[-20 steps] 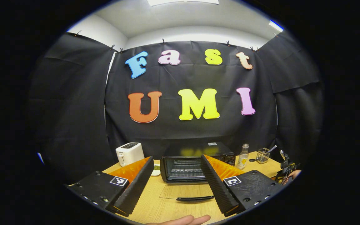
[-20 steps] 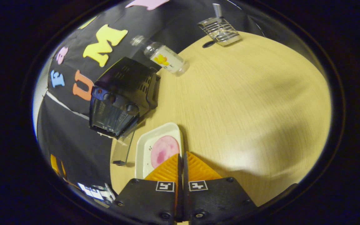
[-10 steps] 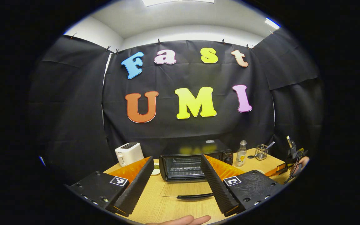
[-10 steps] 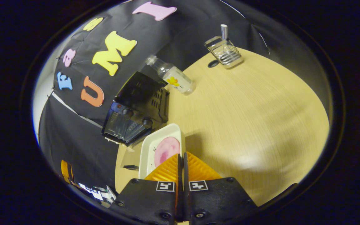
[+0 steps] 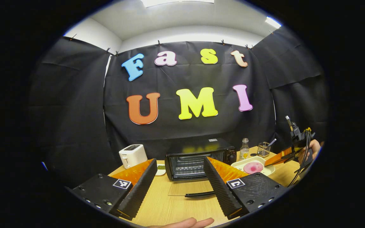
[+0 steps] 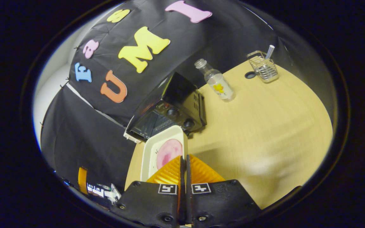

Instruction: Open the electric oven with the left hand, put the food in, and close the electric oven.

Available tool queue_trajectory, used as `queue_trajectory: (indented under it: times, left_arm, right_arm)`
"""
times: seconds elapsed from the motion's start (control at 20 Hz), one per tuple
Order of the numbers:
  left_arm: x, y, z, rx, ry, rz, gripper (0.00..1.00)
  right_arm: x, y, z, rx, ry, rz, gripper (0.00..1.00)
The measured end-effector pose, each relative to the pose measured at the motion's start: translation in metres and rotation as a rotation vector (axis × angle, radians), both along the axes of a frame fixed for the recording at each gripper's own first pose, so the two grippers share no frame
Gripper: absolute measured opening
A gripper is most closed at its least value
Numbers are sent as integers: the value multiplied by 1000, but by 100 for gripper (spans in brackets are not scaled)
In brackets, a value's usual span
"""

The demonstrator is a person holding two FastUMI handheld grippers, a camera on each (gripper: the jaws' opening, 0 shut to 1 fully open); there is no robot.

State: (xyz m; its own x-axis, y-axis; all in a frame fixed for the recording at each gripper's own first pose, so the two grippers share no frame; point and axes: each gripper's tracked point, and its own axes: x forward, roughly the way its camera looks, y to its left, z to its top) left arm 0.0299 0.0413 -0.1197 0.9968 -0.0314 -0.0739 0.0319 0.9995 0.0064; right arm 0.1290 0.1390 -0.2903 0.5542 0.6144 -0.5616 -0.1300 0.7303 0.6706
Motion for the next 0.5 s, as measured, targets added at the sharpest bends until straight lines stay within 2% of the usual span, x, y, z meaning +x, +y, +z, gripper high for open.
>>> queue_trajectory:
  times: [0.05,0.1,0.45,0.5]
  left_arm:
    - [-3,4,1,-4,-6,5,94]
    - [-6,9,0,-9,-9,9,93]
    - [-20,40,-14,-15,6,34,94]
    - [-22,47,-14,-11,1,45,94]
  right_arm:
    - [0,11,1,2,1,8,0]
    - [1,23,0,1,1,14,4]
    - [11,105,-18,-26,6,49,4]
    - [14,116,-20,-31,3,50,0]
